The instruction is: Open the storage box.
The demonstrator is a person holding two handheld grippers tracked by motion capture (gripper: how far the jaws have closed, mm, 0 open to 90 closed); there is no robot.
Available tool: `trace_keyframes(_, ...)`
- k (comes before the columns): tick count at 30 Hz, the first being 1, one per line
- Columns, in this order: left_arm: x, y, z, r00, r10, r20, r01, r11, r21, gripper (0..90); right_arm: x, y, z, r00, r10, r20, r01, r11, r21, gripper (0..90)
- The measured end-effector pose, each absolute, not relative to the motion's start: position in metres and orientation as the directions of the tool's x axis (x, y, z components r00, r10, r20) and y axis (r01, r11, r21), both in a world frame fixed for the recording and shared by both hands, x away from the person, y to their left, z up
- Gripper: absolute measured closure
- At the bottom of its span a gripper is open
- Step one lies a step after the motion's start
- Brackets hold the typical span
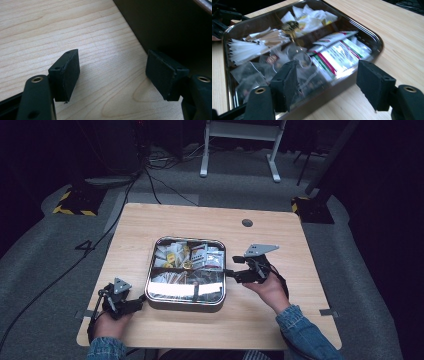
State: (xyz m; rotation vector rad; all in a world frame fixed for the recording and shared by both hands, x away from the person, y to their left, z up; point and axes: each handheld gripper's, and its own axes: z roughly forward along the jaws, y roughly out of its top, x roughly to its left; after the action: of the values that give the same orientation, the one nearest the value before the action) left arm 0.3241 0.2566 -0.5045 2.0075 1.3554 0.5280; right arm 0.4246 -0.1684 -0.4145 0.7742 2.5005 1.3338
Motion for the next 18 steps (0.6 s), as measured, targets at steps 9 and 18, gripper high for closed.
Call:
trace_keyframes(9,0.324,0.257,-0.505,0.384,0.923,-0.03,0.662,-0.253,0.705,27.8,0.431,-0.131,-0.409,-0.873,0.484,0.057,0.327,0.497,0.804,33.1)
trace_keyframes(18,0.325,0.256,-0.505,0.38,0.924,-0.031,0.664,-0.25,0.704,27.5,0.432,-0.076,-0.417,-0.908,0.417,0.041,0.299,0.575,0.761,33.2)
